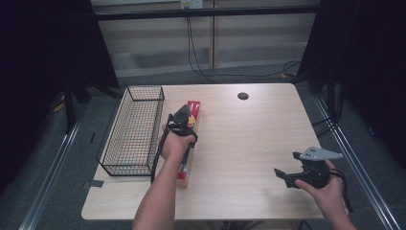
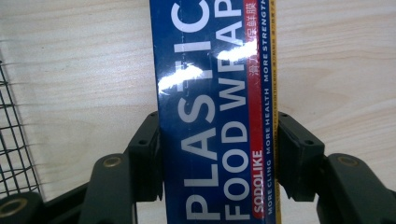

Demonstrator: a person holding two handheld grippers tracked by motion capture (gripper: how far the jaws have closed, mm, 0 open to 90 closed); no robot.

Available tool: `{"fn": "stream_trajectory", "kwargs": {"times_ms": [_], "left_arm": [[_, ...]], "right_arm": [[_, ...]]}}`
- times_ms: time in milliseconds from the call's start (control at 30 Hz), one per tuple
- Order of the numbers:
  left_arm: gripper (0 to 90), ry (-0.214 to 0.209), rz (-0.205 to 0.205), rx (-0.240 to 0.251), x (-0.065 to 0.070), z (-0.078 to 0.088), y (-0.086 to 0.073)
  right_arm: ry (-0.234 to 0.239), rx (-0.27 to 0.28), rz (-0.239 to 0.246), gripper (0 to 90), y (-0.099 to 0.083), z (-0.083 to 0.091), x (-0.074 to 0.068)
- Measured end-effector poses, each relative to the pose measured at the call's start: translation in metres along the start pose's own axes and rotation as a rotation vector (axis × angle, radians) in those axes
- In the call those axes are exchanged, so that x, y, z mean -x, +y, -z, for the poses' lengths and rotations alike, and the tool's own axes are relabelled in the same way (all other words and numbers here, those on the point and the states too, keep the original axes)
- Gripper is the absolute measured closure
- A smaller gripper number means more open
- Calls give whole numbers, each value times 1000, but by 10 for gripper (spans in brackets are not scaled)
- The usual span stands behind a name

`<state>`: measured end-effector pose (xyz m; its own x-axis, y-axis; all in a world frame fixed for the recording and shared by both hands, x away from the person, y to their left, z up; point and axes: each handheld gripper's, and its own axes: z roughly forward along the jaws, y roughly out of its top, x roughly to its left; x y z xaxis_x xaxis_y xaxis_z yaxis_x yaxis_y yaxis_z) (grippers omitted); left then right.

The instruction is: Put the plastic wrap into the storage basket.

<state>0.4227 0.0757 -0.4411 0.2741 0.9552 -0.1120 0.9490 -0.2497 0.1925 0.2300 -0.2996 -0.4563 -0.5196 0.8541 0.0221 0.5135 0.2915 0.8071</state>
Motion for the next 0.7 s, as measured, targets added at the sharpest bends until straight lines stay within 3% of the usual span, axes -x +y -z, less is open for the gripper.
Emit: {"fn": "stream_trajectory", "kwargs": {"times_ms": [267, 533, 700], "left_arm": [[441, 2, -18, -8, -4, 10, 0], [413, 18, -1, 18, -1, -5, -3], [396, 40, 15, 92, 0, -10, 5]], "right_arm": [[4, 2, 5, 64, 0, 0, 0], [2, 0, 6, 64, 0, 1, -1], [3, -2, 11, 64, 0, 0, -2]]}}
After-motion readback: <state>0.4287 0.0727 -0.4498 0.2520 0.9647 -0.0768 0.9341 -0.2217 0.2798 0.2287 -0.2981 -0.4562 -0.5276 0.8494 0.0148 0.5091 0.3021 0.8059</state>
